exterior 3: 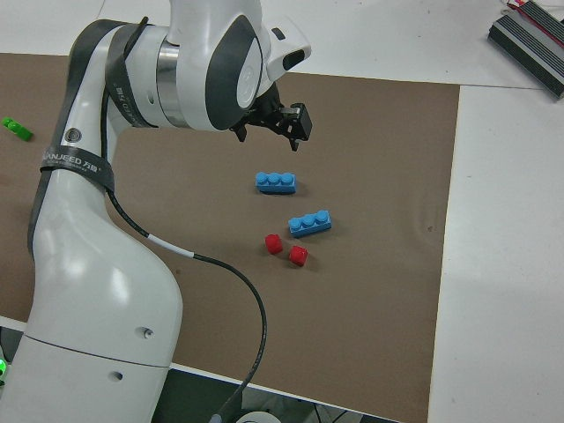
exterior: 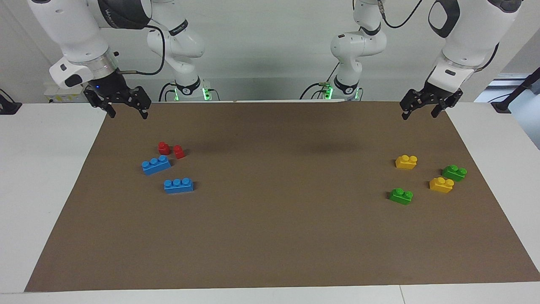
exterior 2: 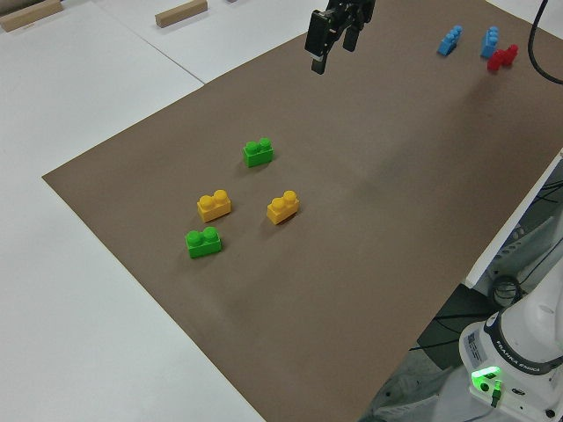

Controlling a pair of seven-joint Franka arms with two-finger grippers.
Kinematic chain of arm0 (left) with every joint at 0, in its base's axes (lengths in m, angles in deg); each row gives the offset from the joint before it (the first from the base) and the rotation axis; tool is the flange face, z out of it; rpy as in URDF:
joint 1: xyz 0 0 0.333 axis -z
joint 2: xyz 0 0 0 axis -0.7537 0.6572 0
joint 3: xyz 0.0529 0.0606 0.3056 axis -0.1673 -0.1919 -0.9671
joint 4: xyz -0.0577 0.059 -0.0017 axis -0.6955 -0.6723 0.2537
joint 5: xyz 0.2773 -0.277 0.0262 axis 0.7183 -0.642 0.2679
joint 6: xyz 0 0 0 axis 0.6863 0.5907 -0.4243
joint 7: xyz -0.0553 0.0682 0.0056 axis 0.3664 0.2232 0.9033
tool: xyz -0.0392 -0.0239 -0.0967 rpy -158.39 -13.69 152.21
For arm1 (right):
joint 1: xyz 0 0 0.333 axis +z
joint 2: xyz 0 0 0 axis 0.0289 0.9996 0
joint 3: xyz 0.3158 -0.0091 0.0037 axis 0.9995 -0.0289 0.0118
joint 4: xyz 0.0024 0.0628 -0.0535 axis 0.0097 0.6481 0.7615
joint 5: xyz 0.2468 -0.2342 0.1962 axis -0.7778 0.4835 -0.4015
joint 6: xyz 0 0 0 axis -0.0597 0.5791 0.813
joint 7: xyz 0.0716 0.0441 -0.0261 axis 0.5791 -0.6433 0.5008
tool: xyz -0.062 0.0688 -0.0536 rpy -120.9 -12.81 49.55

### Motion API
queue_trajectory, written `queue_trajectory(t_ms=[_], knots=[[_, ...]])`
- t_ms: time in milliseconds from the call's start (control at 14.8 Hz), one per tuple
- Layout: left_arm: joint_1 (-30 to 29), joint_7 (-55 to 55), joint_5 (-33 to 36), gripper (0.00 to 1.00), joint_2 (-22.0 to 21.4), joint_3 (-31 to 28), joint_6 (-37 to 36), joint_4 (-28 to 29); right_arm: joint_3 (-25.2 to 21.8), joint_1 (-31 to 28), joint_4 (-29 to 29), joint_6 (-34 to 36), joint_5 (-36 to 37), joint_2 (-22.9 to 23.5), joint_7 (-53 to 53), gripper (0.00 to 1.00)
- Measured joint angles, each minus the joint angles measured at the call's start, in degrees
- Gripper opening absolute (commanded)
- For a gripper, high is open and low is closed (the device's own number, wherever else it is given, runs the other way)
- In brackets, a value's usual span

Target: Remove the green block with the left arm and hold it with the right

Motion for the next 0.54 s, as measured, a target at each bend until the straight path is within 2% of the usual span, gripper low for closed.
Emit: queue_trajectory(t_ms=[540], knots=[[-0.02, -0.09, -0.57, 1.00, -0.02, -0.12, 0.00, 0.10, 0.00, 0.00, 0.00, 0.00, 0.00, -0.09, 0.00, 1.00]])
